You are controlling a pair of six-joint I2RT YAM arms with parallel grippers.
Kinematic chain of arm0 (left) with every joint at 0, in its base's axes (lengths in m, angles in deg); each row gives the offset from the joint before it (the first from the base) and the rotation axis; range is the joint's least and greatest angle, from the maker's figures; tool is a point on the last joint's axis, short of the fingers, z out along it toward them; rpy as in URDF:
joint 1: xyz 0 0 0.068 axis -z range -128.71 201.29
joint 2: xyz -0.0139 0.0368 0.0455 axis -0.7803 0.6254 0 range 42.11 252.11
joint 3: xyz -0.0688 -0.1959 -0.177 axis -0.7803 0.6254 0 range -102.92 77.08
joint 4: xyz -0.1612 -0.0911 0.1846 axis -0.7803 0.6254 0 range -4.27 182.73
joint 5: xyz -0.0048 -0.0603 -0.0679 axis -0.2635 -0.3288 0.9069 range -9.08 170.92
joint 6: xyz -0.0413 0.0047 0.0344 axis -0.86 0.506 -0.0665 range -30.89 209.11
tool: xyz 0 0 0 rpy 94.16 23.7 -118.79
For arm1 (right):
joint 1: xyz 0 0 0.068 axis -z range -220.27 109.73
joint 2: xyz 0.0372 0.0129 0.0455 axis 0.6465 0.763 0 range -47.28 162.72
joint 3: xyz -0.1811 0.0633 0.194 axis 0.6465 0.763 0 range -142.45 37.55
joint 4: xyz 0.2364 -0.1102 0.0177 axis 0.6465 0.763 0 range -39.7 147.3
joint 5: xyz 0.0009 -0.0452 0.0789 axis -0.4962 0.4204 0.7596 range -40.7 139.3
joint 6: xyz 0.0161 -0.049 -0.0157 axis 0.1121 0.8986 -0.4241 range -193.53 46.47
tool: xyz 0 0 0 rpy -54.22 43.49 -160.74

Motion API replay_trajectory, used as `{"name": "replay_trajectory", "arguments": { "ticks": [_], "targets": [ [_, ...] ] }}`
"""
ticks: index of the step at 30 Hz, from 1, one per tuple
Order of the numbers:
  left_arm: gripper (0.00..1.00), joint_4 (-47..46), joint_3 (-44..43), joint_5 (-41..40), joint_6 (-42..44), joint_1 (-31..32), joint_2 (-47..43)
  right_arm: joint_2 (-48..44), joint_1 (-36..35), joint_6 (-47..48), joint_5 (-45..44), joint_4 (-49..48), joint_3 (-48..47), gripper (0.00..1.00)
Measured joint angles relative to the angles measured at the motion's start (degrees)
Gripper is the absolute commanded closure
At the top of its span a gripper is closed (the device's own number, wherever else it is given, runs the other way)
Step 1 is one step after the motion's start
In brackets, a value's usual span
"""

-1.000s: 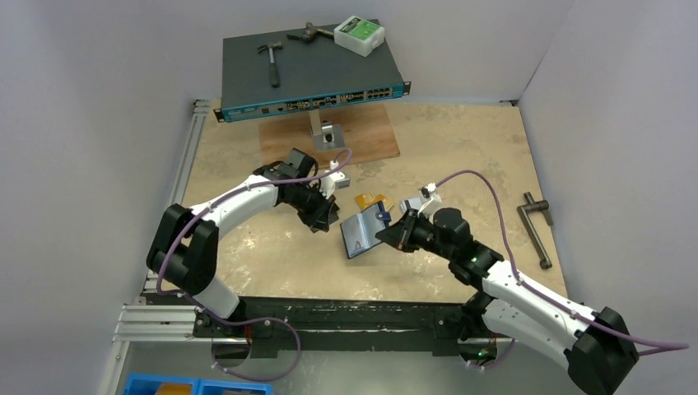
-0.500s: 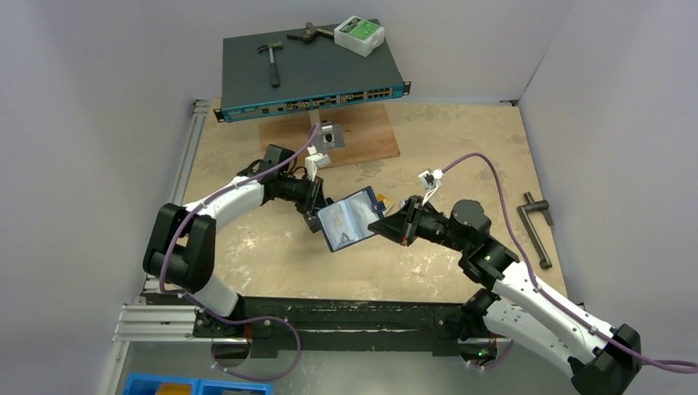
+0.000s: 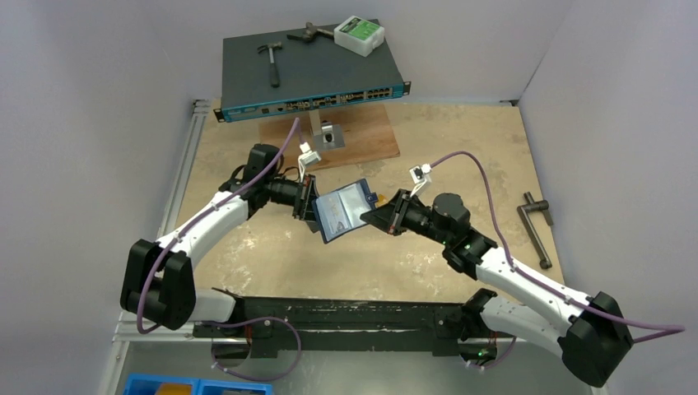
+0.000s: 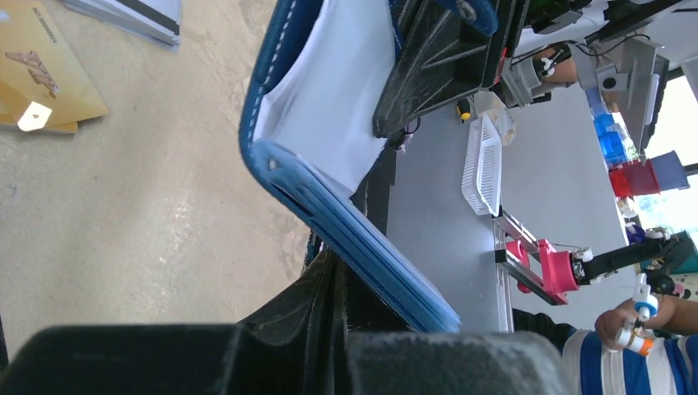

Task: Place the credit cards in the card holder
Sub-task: Place the card holder at the center of the board.

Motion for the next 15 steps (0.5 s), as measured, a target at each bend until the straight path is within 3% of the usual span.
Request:
{"name": "replay_trajectory", "arguments": {
  "ticks": [9, 15],
  "targets": [
    [0.99, 5.35, 0.0, -10.67, 4.11, 1.27, 1.66, 6.27, -1.25, -1.86, 0.04, -3.98, 2.93, 1.0],
    [0.99, 8.31, -0.85, -19.56, 5.05, 2.49, 8.22, 14.01, -1.64, -4.9, 1.01, -10.56, 7.26, 1.0]
  ]
}}
